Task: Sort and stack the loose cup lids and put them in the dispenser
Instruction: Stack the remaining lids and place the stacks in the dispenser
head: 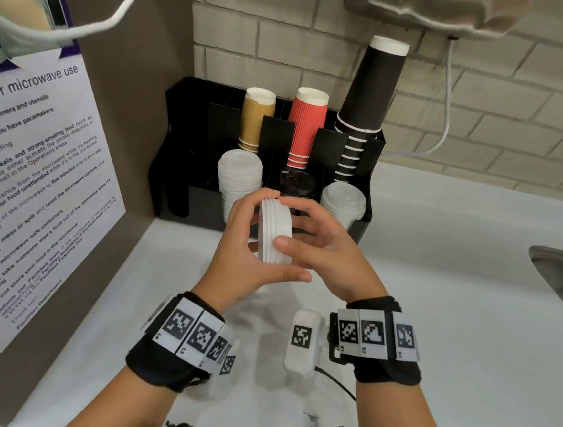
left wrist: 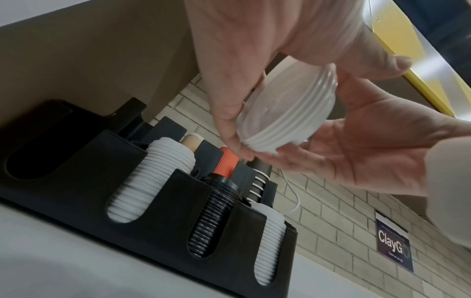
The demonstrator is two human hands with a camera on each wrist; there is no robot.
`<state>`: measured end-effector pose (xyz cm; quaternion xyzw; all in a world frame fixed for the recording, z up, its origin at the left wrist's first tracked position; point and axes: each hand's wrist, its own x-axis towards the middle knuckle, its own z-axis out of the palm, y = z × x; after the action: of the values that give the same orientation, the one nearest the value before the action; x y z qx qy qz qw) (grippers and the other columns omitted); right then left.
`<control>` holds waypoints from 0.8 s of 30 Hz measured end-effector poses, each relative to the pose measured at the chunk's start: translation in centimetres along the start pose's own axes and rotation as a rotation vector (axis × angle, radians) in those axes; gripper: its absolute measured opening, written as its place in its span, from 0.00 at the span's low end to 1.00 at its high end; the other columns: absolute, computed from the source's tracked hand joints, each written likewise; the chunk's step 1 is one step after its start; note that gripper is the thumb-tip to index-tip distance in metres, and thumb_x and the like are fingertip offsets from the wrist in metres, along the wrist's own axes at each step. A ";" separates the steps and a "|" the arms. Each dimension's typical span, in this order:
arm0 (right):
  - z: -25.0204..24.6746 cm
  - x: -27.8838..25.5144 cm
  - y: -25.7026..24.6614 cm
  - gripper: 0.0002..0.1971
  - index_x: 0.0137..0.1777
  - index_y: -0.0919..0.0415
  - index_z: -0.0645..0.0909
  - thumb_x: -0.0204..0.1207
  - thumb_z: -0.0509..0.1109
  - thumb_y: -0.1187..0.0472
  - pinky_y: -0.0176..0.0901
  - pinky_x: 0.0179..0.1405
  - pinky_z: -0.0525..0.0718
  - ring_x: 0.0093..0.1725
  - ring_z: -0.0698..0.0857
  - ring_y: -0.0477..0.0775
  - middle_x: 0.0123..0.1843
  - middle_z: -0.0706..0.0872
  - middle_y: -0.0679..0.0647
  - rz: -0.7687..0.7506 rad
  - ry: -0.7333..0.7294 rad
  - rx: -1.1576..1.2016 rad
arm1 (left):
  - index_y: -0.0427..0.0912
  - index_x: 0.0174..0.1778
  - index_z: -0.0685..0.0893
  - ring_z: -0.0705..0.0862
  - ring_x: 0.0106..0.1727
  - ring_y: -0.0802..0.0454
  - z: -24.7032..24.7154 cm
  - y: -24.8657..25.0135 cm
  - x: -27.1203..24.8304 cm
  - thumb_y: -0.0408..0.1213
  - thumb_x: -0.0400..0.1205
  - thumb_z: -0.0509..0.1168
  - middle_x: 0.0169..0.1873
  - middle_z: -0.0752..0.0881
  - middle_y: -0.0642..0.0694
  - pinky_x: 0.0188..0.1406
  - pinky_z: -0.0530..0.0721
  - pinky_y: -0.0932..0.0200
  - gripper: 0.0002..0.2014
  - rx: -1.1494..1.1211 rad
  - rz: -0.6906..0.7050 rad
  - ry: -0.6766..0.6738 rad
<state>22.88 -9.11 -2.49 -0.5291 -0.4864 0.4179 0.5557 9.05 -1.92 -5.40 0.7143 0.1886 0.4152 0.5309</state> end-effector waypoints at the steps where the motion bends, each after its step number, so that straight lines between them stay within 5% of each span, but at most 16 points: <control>1: 0.0 0.1 0.1 0.27 0.67 0.45 0.79 0.68 0.78 0.59 0.51 0.48 0.88 0.57 0.88 0.58 0.61 0.87 0.56 -0.002 0.006 -0.004 | 0.64 0.68 0.70 0.77 0.67 0.54 0.1 0.0 0.0 0.54 0.50 0.83 0.67 0.75 0.53 0.55 0.87 0.51 0.49 0.006 -0.004 0.012; 7: 0.1 0.2 0.3 0.28 0.63 0.46 0.79 0.63 0.82 0.59 0.58 0.51 0.89 0.53 0.90 0.55 0.56 0.89 0.52 -0.001 0.043 -0.076 | 0.64 0.69 0.69 0.74 0.69 0.60 0.8 -0.2 0.2 0.56 0.48 0.83 0.65 0.72 0.57 0.62 0.85 0.49 0.51 0.044 -0.011 0.026; 12: -0.4 1.1 -1.0 0.25 0.62 0.55 0.76 0.67 0.80 0.68 0.38 0.46 0.85 0.52 0.88 0.49 0.54 0.87 0.52 -0.017 0.029 -0.185 | 0.57 0.77 0.65 0.71 0.74 0.56 0.9 -0.4 0.8 0.54 0.52 0.86 0.70 0.70 0.55 0.68 0.80 0.41 0.57 0.080 -0.019 0.006; 16: -1.5 2.6 -2.4 0.25 0.62 0.56 0.75 0.67 0.80 0.69 0.33 0.43 0.84 0.52 0.85 0.43 0.55 0.84 0.47 -0.046 0.003 -0.319 | 0.63 0.82 0.53 0.61 0.82 0.57 0.5 -0.1 1.6 0.59 0.54 0.82 0.79 0.61 0.56 0.78 0.70 0.42 0.63 0.088 -0.048 -0.063; 20: -5.9 5.3 -3.6 0.26 0.62 0.56 0.76 0.65 0.81 0.66 0.36 0.49 0.84 0.56 0.82 0.48 0.60 0.82 0.49 -0.127 0.178 -0.509 | 0.73 0.72 0.66 0.65 0.77 0.65 -1.3 -0.3 1.2 0.64 0.62 0.78 0.72 0.64 0.69 0.75 0.71 0.53 0.42 0.108 -0.082 0.007; 24: -11.7 8.0 -3.9 0.27 0.62 0.48 0.76 0.64 0.81 0.62 0.48 0.51 0.84 0.56 0.83 0.54 0.57 0.82 0.51 -0.034 0.314 -0.683 | 0.59 0.60 0.81 0.79 0.65 0.58 -3.8 -1.6 0.6 0.44 0.75 0.74 0.66 0.77 0.52 0.52 0.80 0.73 0.18 0.136 -0.126 0.164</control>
<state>35.62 -3.76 2.53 -0.7336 -0.5152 0.1359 0.4218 6.67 1.34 -6.26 0.6990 0.3036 0.4245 0.4888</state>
